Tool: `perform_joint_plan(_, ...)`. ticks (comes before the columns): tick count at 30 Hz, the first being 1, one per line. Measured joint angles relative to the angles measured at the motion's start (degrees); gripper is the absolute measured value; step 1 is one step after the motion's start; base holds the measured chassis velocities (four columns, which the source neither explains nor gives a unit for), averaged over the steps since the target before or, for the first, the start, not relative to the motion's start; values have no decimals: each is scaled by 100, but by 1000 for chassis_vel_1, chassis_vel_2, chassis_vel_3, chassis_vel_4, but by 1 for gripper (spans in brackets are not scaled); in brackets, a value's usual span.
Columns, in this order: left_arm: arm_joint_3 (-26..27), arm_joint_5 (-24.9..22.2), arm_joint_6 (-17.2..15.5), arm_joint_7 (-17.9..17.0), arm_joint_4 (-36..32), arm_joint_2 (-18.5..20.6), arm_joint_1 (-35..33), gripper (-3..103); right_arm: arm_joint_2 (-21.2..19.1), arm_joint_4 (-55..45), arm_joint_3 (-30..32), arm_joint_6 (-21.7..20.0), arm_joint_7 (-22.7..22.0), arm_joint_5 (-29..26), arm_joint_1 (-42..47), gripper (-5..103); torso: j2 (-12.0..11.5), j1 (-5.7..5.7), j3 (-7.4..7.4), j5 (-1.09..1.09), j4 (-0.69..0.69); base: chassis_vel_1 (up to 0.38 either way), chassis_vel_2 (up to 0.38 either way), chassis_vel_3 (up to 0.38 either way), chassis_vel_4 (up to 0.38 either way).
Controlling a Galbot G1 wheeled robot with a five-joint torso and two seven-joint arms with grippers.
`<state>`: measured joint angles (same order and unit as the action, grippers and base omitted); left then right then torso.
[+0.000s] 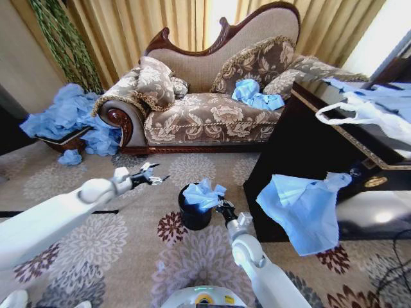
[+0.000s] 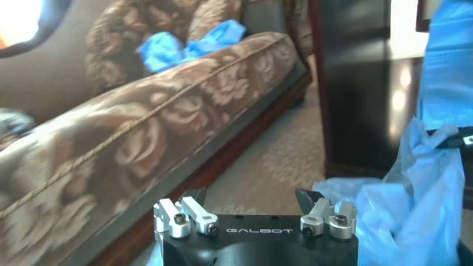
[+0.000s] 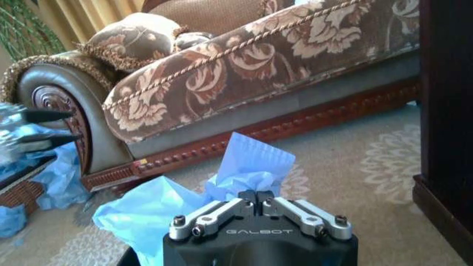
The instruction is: Place a garbage bag over the trash bin.
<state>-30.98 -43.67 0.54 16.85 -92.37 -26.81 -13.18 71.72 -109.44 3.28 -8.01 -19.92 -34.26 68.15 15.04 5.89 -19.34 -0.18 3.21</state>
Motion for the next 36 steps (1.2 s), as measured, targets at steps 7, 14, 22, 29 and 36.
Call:
perform_joint_plan(7, -1492, 70, -46, 134, 412, -878, 1171, 82, 174, -13, 102, 87, -29, 60, 116, 0, 0, 0, 0, 0, -6, 0, 0, 0, 0)
perform_joint_plan(14, -2273, 33, -57, 632, 684, -1492, 2038, 80, 265, 41, 197, 190, -49, 187, 208, 0, 0, 0, 0, 0, -2, 0, 0, 0, 0)
perform_joint_plan(22, -2724, 108, -48, 1577, 676, -1371, 2792, 81, 261, -116, 307, 214, -67, 195, 369, 0, 0, -1, 1, -2, -7, 0, 0, 0, 0)
perform_joint_plan(29, -2850, 462, -35, 1840, 505, -1194, 2737, 81, 282, -186, 359, 254, -63, 215, 400, 0, 0, -2, 1, -3, -6, 0, 0, 0, 0)
perform_joint_plan(36, -2905, 1037, 218, 1694, 752, -1360, 2674, 81, 311, -271, 209, 295, -39, 327, 454, 0, 0, -1, 1, -3, -5, 0, 0, 0, 0)
